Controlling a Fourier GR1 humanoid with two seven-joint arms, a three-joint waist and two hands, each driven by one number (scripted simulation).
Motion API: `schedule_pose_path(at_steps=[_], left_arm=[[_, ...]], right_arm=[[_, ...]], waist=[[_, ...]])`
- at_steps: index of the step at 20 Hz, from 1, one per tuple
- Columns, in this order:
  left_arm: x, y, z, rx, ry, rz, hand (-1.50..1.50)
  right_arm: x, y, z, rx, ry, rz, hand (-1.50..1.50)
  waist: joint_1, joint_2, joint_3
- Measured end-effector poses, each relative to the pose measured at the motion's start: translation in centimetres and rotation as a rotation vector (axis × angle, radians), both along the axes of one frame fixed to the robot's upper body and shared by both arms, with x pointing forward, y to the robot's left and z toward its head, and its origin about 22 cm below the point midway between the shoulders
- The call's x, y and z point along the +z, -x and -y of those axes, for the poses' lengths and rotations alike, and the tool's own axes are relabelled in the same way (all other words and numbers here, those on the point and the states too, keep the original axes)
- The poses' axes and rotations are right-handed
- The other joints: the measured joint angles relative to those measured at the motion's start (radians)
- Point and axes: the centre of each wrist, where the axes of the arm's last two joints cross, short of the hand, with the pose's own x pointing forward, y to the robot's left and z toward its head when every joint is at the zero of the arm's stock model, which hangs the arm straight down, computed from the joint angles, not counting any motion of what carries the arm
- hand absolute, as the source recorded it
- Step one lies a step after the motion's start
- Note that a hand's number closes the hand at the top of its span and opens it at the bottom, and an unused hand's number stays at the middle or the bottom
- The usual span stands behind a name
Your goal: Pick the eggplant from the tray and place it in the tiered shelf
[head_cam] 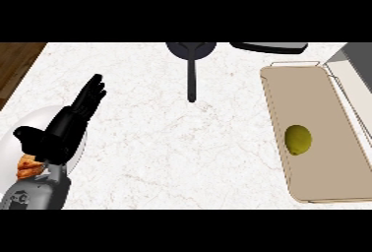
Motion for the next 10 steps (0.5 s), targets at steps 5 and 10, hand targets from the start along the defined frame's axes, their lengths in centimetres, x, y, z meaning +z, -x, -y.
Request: schedule_pose_path(at_steps=[5,10], left_arm=[[0.0,0.0,0.0,-0.004,-0.006,-0.004,0.00],[0.2,-0.1,0.1,-0.002,-0.002,0.000,0.00]], right_arm=[[-2.6,1.0,3.3,-0.187,0.033,-0.312,1.50],[-1.6,0.9,3.0,-0.282,0.111,-0.469,1.50]], waist=[[0.003,-0.002,-0.003],[0.008,-0.009,0.000]])
